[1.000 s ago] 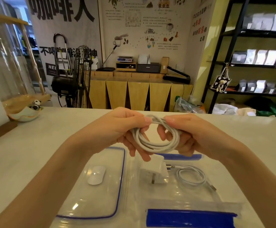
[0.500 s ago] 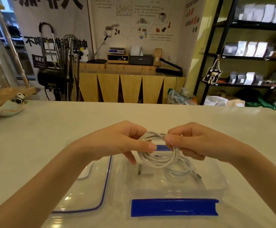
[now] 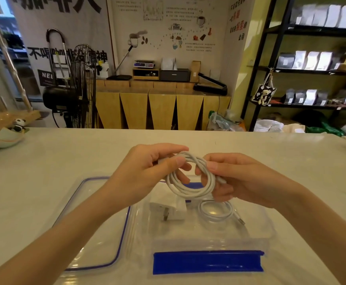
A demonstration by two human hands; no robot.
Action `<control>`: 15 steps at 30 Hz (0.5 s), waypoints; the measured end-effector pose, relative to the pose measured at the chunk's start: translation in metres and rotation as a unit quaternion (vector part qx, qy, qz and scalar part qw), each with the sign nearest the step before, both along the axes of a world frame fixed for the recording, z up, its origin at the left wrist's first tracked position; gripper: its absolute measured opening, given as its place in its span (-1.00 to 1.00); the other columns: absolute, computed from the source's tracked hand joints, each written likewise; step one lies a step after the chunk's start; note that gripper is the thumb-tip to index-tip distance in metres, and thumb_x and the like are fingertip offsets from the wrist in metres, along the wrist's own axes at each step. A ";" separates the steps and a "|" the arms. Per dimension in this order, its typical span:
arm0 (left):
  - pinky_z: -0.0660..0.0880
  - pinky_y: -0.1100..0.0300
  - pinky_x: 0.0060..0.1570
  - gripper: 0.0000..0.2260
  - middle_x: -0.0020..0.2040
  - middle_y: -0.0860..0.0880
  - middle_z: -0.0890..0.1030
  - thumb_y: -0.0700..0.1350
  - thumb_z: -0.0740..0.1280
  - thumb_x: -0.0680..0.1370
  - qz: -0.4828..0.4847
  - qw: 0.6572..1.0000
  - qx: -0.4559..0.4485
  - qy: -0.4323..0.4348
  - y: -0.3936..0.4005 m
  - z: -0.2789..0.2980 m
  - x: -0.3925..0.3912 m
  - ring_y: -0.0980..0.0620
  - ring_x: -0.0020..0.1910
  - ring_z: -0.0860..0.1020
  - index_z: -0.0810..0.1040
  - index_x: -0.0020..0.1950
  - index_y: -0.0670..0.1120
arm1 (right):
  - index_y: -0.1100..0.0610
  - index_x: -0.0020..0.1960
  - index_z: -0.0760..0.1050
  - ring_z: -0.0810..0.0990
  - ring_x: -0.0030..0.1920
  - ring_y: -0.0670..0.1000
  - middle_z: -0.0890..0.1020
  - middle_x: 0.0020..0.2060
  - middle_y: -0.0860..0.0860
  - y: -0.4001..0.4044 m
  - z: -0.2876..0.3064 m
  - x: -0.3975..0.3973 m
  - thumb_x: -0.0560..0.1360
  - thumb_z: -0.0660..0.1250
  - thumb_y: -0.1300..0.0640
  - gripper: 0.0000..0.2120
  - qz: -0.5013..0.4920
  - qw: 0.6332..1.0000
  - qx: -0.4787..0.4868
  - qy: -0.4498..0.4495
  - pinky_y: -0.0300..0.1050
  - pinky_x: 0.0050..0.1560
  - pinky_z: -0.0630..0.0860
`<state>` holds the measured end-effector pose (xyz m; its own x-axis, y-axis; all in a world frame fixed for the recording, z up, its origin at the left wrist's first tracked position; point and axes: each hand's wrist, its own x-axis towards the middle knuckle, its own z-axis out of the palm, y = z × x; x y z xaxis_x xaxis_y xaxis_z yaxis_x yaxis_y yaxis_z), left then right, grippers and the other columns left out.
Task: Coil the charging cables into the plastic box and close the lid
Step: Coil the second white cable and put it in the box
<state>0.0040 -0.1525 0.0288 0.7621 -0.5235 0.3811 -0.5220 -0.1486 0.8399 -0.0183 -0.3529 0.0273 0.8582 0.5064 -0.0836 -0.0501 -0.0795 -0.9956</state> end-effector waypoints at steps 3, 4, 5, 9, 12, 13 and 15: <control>0.55 0.35 -0.30 -0.83 -0.29 0.02 0.70 -0.13 0.25 0.46 -0.003 1.000 0.013 0.020 0.000 0.002 0.001 0.12 -0.32 0.65 0.49 0.03 0.04 | 0.10 -0.20 0.54 0.23 -0.48 -0.09 0.33 -0.46 0.01 -0.001 0.000 0.001 0.46 0.20 0.07 -0.82 -0.003 1.000 0.004 0.012 -0.31 -0.50 0.25; 0.55 0.35 -0.31 -0.85 -0.30 0.03 0.70 -0.14 0.26 0.46 -0.012 0.999 0.014 0.035 0.001 0.003 0.001 0.11 -0.34 0.64 0.50 0.00 0.02 | 0.08 -0.21 0.55 0.21 -0.49 -0.09 0.31 -0.48 -0.02 -0.001 0.000 0.001 0.46 0.22 0.05 -0.82 -0.001 1.000 0.004 0.016 -0.30 -0.51 0.21; 0.55 0.35 -0.32 -0.86 -0.32 0.04 0.70 -0.12 0.26 0.44 -0.022 0.998 0.020 0.047 0.002 0.005 0.002 0.11 -0.35 0.64 0.52 -0.03 0.01 | 0.08 -0.22 0.54 0.19 -0.50 -0.09 0.30 -0.50 -0.03 -0.002 0.000 0.000 0.46 0.24 0.02 -0.82 0.003 1.000 0.005 0.021 -0.28 -0.52 0.18; 0.54 0.36 -0.32 -0.81 -0.34 0.03 0.68 -0.05 0.26 0.37 -0.068 0.992 0.069 0.081 0.007 0.009 0.005 0.11 -0.34 0.64 0.57 -0.07 -0.01 | 0.08 -0.19 0.50 0.16 -0.55 -0.13 0.28 -0.53 -0.05 -0.004 -0.003 -0.003 0.41 0.27 -0.03 -0.82 0.031 0.998 -0.005 0.045 -0.32 -0.58 0.14; 0.56 0.32 -0.29 -0.77 -0.26 -0.07 0.69 -0.04 0.27 0.36 -0.106 0.981 0.120 0.113 0.008 0.008 0.008 0.06 -0.29 0.65 0.61 -0.04 -0.02 | 0.06 -0.14 0.50 0.14 -0.55 -0.12 0.28 -0.53 -0.06 -0.008 -0.006 -0.006 0.44 0.28 -0.06 -0.81 0.070 0.994 -0.066 0.047 -0.29 -0.58 0.11; 0.58 0.29 -0.26 -0.75 -0.22 -0.11 0.68 -0.04 0.28 0.37 -0.127 0.973 0.144 0.127 0.008 0.008 0.008 0.05 -0.27 0.64 0.61 -0.01 -0.04 | 0.06 -0.12 0.49 0.13 -0.54 -0.11 0.28 -0.52 -0.04 -0.010 -0.007 -0.008 0.44 0.29 -0.07 -0.81 0.088 0.991 -0.094 0.043 -0.26 -0.56 0.09; 0.59 0.25 -0.21 -0.77 -0.16 -0.16 0.66 -0.08 0.28 0.43 -0.169 0.954 0.199 0.147 0.006 0.006 0.007 0.04 -0.23 0.64 0.61 0.04 -0.06 | 0.07 -0.08 0.49 0.16 -0.53 -0.09 0.30 -0.48 -0.01 -0.012 -0.009 -0.009 0.46 0.28 -0.08 -0.79 0.116 0.980 -0.163 0.019 -0.23 -0.54 0.11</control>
